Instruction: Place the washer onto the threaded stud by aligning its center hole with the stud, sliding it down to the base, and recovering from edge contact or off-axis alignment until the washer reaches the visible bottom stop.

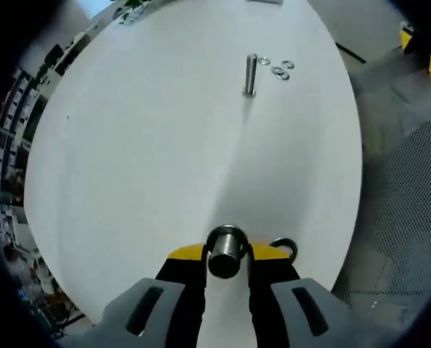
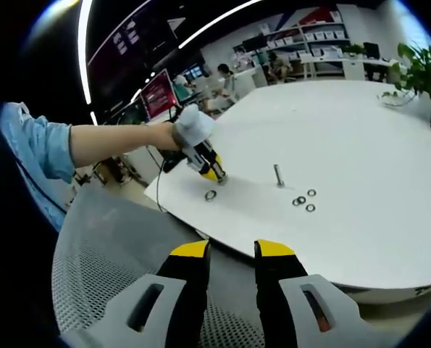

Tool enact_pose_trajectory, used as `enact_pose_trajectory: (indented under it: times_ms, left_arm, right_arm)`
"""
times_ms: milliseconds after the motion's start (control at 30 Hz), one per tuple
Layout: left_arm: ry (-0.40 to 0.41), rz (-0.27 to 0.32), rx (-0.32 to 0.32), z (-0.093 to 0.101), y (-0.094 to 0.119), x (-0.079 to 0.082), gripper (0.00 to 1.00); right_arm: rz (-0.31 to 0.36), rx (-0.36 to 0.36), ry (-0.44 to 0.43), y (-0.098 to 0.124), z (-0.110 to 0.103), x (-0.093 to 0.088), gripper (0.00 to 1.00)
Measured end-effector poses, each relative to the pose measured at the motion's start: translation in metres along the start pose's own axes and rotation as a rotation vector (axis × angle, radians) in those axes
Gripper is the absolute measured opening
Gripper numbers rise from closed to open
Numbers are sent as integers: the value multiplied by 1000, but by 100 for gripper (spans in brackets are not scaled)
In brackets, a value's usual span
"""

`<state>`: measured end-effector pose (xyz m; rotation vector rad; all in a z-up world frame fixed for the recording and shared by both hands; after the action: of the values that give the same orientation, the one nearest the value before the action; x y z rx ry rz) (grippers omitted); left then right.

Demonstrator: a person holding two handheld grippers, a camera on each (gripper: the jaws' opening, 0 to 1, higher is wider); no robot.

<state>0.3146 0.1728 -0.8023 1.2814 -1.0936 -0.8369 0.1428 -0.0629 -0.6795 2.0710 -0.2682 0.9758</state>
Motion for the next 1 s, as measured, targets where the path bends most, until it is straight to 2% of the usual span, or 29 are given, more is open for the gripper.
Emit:
enact_pose_trajectory:
  times_ms: [233,467,533,633,833,1000]
  left_arm:
    - [-6,-17,2,0,-4,-2,20]
    - [-10,-13,5,-3,4,-8,19]
    - [-7,-12,8,-3,10,-12,19]
    - [12,11,26,-3,18,-15,20]
    - [53,63,59,10,49,-22,20]
    - [139,137,84,22,81,-29,20]
  right_arm:
    - [-4,-2,10,0,0,-1,26]
    - [-22,-8,2,0,1,-3,26]
    - [-45,-12,6,-1,2,-6,26]
    - [-37,-8,4,-1,1,-5,26]
    - [-37,5,14,-1,-1,-4,26]
    - [-58,1,45,-2,-1,-5,26]
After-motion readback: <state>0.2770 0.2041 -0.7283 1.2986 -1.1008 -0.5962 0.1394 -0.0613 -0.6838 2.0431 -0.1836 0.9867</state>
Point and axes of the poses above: the point that each gripper's makers call its tool centre point, and the gripper's own axes: y roughly backward along the fingers, z roughly to its right, x roughly out of its top, the point moved 2 cm from there along y, roughly backward along the fingers, and after that the axes turned 1 degree about y, right-handed, at the moved point
